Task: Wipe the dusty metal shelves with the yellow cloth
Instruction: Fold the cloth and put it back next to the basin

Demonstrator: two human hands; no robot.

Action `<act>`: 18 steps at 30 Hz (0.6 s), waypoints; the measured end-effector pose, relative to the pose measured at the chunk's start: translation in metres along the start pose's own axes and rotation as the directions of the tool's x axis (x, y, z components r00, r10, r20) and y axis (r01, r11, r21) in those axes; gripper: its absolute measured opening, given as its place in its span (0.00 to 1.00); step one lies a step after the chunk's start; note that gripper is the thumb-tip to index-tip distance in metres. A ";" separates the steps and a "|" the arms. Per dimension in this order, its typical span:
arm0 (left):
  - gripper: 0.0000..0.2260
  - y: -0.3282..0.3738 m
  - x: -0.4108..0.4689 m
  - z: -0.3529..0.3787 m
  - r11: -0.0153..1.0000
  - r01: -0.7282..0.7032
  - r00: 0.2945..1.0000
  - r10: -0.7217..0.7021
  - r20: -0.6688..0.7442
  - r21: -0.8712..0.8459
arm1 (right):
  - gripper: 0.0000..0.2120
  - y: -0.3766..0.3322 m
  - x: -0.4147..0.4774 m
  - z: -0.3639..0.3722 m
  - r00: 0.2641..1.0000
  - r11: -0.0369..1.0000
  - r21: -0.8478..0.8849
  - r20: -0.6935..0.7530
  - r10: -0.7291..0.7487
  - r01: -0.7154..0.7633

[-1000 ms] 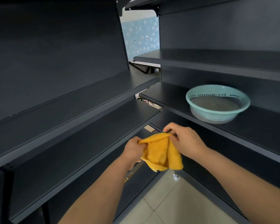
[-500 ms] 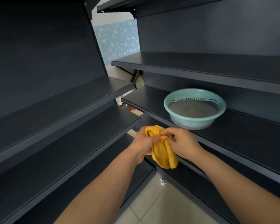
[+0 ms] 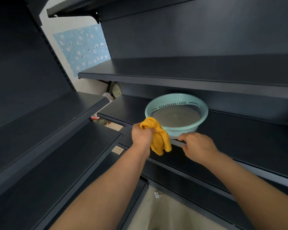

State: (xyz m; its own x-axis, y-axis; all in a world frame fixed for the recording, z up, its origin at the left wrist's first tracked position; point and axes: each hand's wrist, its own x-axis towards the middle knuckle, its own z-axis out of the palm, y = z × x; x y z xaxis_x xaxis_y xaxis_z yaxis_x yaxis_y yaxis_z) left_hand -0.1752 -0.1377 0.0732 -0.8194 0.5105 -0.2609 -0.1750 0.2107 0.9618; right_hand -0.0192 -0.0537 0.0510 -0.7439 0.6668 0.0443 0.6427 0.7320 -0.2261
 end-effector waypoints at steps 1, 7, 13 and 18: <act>0.18 0.006 0.010 0.003 1.000 -0.011 1.000 0.010 -0.008 -0.014 | 0.15 0.002 0.008 0.000 1.000 1.000 -0.015 -0.010 0.024 -0.024; 0.18 0.038 0.078 0.019 0.991 -0.066 0.992 0.078 0.104 -0.118 | 0.14 0.005 0.067 0.001 0.987 0.983 -0.101 -0.063 0.149 -0.155; 0.16 0.043 0.134 0.041 0.994 -0.096 0.952 0.105 0.287 -0.045 | 0.15 0.009 0.105 0.017 0.954 0.949 -0.101 -0.031 0.297 -0.299; 0.16 0.028 0.172 0.064 0.953 -0.139 0.928 0.031 0.372 0.268 | 0.16 0.020 0.115 0.026 0.933 0.928 -0.119 0.023 0.359 -0.354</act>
State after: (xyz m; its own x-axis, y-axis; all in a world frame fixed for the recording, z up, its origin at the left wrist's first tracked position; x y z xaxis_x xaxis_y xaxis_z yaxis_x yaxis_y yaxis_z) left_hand -0.2863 0.0091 0.0504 -0.5622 0.7904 -0.2436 0.0934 0.3533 0.9309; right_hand -0.0961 0.0343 0.0265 -0.4679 0.8816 -0.0625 0.8811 0.4599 -0.1101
